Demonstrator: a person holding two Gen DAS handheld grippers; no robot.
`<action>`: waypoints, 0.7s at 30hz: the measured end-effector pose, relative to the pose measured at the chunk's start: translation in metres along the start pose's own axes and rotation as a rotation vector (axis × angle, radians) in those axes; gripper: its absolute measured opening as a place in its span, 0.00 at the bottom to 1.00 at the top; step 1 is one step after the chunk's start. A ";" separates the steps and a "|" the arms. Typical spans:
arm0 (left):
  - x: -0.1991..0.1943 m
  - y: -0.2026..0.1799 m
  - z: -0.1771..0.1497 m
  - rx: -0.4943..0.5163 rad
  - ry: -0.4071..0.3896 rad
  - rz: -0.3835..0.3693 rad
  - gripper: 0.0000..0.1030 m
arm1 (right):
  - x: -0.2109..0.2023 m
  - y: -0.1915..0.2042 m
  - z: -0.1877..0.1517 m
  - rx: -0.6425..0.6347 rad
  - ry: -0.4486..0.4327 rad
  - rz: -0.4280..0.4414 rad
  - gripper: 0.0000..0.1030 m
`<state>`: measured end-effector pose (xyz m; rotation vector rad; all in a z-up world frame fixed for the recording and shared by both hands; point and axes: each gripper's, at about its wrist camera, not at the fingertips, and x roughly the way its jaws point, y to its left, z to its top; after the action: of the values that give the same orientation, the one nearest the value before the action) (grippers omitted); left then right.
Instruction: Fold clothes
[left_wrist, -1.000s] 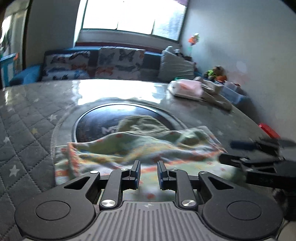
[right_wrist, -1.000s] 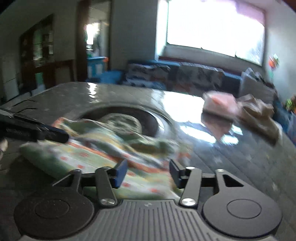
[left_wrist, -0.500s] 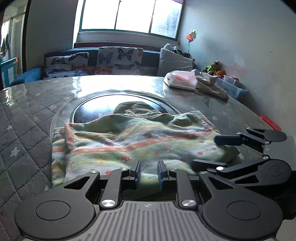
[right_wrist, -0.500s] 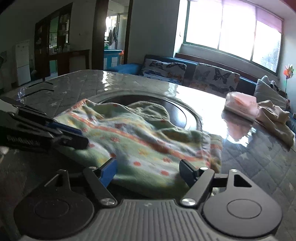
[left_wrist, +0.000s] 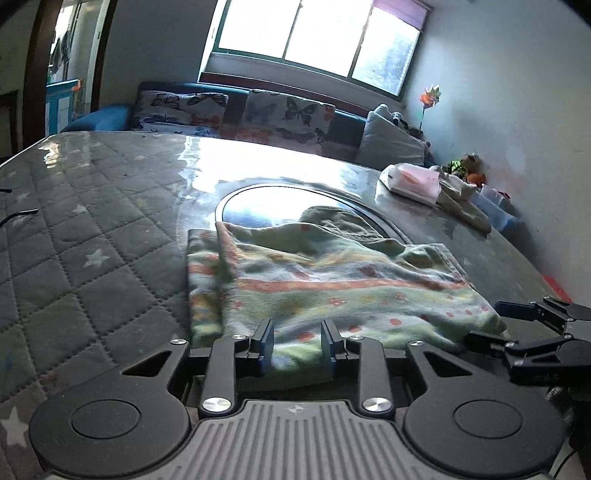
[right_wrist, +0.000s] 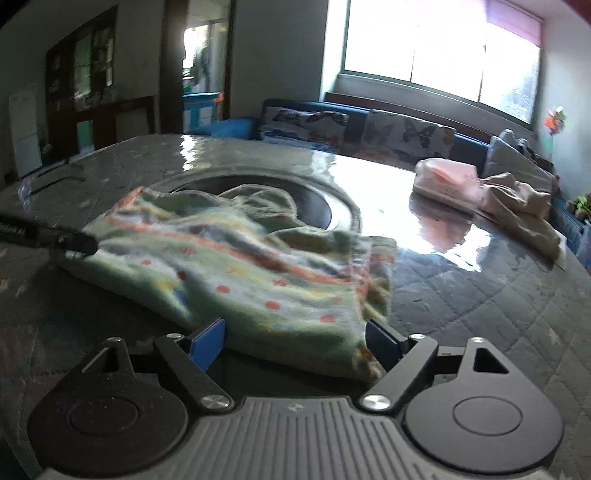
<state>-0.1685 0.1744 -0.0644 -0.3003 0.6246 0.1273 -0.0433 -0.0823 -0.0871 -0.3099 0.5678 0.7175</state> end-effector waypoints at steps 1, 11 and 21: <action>-0.002 0.000 0.000 0.003 -0.003 0.010 0.32 | -0.002 0.000 0.002 0.002 -0.007 -0.002 0.82; -0.003 -0.003 0.005 -0.010 0.021 0.021 0.36 | 0.022 0.044 0.030 -0.090 -0.060 0.104 0.88; -0.006 -0.004 0.022 -0.056 0.060 0.043 0.63 | 0.020 0.042 0.029 -0.077 -0.054 0.131 1.00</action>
<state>-0.1605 0.1769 -0.0427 -0.3455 0.6884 0.1772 -0.0495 -0.0286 -0.0788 -0.3262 0.5129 0.8733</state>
